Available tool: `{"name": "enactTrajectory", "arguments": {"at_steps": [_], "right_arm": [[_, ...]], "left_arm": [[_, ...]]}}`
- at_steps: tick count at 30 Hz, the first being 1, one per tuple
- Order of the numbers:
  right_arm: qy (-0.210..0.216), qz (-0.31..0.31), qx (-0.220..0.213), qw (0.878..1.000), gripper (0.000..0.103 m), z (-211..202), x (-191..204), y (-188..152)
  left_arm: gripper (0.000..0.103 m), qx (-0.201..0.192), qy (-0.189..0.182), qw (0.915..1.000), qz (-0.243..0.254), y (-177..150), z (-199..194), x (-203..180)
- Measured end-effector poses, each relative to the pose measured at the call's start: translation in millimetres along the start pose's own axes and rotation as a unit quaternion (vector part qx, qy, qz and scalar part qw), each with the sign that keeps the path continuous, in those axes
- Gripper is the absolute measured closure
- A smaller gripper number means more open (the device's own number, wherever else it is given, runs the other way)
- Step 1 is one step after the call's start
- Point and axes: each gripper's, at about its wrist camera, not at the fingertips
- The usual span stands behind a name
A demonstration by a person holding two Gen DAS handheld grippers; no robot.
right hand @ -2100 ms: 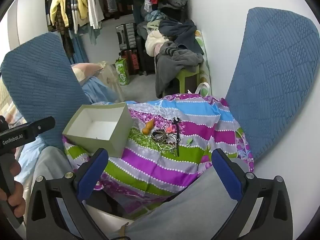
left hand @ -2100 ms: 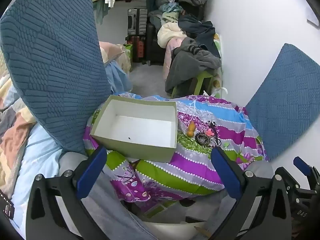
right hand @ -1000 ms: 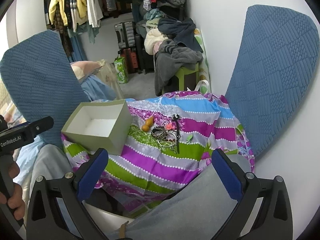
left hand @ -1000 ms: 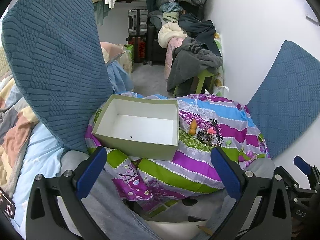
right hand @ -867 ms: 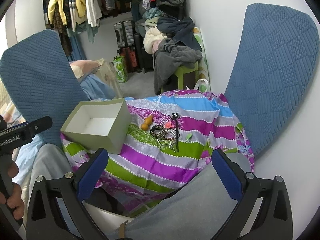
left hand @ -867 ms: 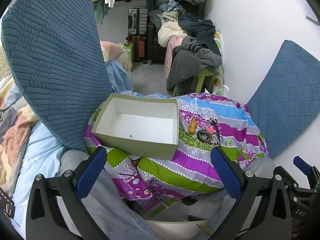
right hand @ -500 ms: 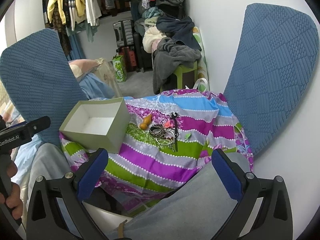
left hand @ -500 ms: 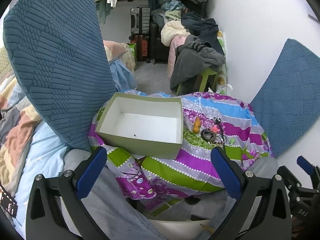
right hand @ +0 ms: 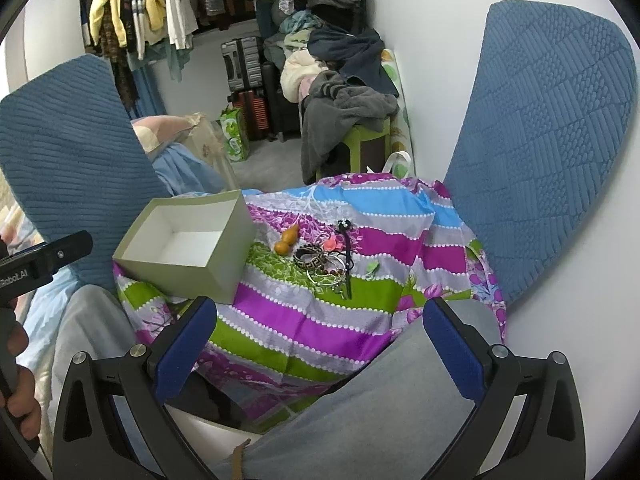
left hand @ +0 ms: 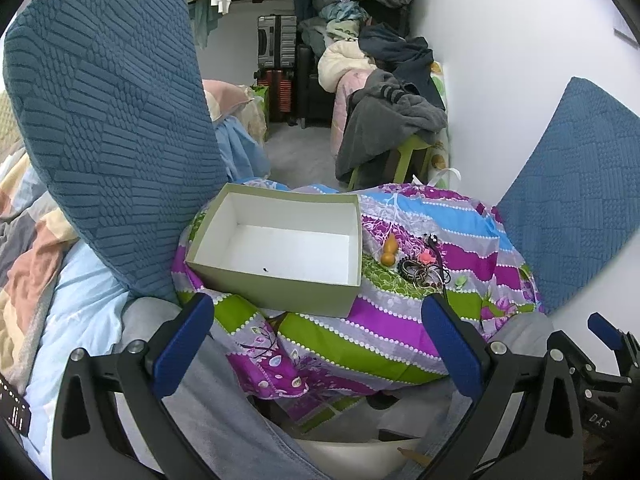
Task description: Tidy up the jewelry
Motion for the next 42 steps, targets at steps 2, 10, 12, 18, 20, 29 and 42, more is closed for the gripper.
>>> {"name": "enactTrajectory", "arguments": {"at_steps": [2,10,12,18,20,29,42], "right_arm": [[0.001,0.0,0.0,1.0,0.0,-0.1,-1.0,0.4],[0.003,0.0,-0.001,1.0,0.0,-0.3,-1.9,0.2],[0.001,0.002,-0.002,1.0,0.0,-0.1,-1.3,1.0],[0.002,0.007,0.001,1.0,0.0,0.6,-4.7,-2.2],[-0.001,0.008,0.001,1.0,0.0,1.1,-6.2,-2.4],[0.012,0.004,0.001,1.0,0.0,4.8,-10.1,-1.5],[0.036,0.057,0.014,0.998,0.04,54.1,-42.9,-2.2]], "left_arm": [[0.0,-0.002,0.002,1.0,0.008,-0.1,-0.4,-1.7],[0.0,0.0,0.004,1.0,0.009,-3.4,1.5,-3.2],[0.0,0.002,0.004,0.9999,0.01,-3.5,1.9,-2.9],[0.0,0.002,0.002,1.0,0.008,-5.2,2.1,-4.6],[0.0,0.002,0.002,1.0,0.007,-5.0,3.6,-5.8],[0.0,0.021,-0.017,0.9996,0.001,-4.6,17.1,-8.5],[0.0,0.043,-0.116,0.9919,0.025,5.5,70.2,-45.6]]}}
Point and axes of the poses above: each gripper's, at about its wrist camera, not at the fingertips, and z roughly the way its jaws point, x to its left, y to its top, and after that the axes turned 3 degrees about z, right-handed
